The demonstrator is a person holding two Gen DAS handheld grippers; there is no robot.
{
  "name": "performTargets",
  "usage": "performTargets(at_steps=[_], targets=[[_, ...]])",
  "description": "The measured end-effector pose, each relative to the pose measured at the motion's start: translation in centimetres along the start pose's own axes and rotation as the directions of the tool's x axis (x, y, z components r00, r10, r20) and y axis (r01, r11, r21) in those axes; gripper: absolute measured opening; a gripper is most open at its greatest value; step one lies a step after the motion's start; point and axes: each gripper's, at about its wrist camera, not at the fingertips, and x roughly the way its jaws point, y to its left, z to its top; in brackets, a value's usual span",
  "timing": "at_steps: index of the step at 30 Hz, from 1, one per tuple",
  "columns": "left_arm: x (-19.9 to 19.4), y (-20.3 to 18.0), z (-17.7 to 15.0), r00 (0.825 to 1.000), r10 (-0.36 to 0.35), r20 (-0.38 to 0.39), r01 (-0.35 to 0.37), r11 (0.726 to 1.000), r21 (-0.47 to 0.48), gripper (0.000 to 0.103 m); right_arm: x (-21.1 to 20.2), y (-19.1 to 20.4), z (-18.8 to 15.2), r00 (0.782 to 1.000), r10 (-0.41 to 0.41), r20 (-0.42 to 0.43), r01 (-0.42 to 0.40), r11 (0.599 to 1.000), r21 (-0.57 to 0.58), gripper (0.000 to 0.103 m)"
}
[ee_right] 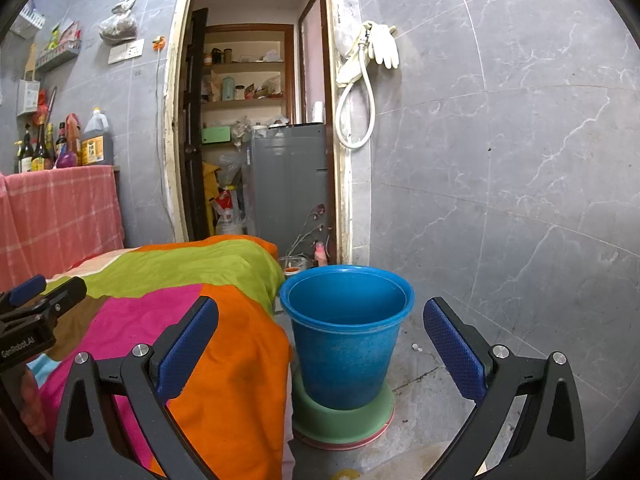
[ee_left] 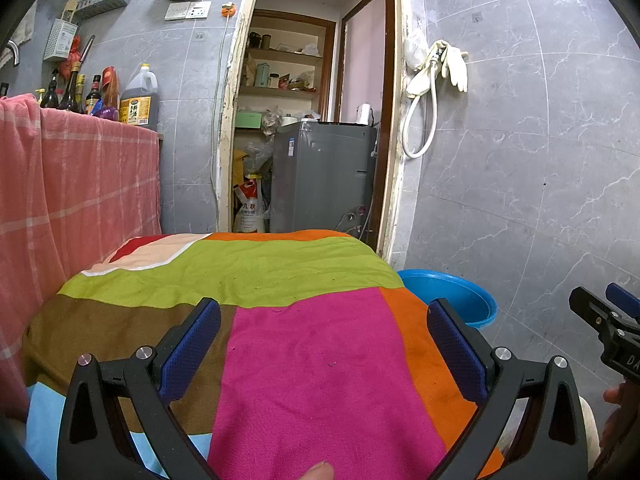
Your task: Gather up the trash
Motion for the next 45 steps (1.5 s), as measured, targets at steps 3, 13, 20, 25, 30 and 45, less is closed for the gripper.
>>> performTargets(at_steps=[3, 13, 20, 25, 30, 45], targets=[[0.00, 0.00, 0.00, 1.000, 0.001, 0.001, -0.001, 1.000, -0.001, 0.101, -0.03, 0.03, 0.06, 1.000, 0.000, 0.001, 0.000, 1.000, 0.000, 0.103], [-0.14, -0.16, -0.17, 1.000, 0.004, 0.004, -0.004, 1.000, -0.007, 0.101, -0.01, 0.00, 0.02, 1.000, -0.001, 0.001, 0.001, 1.000, 0.000, 0.103], [-0.13, -0.12, -0.18, 1.000, 0.004, 0.004, -0.004, 1.000, -0.008, 0.101, 0.00, -0.05, 0.08, 1.000, 0.000, 0.001, 0.000, 1.000, 0.001, 0.103], [-0.16, -0.19, -0.13, 1.000, 0.005, 0.004, -0.005, 1.000, -0.008, 0.101, 0.02, -0.07, 0.04, 1.000, 0.000, 0.000, 0.000, 1.000, 0.002, 0.103], [-0.14, -0.18, -0.14, 1.000, 0.005, 0.004, -0.005, 1.000, -0.009, 0.101, -0.05, -0.14, 0.03, 1.000, -0.001, 0.000, 0.001, 1.000, 0.002, 0.103], [-0.27, -0.37, -0.11, 1.000, 0.015, 0.006, -0.015, 1.000, -0.016, 0.101, -0.13, -0.12, 0.05, 1.000, -0.002, 0.000, 0.002, 1.000, 0.001, 0.103]])
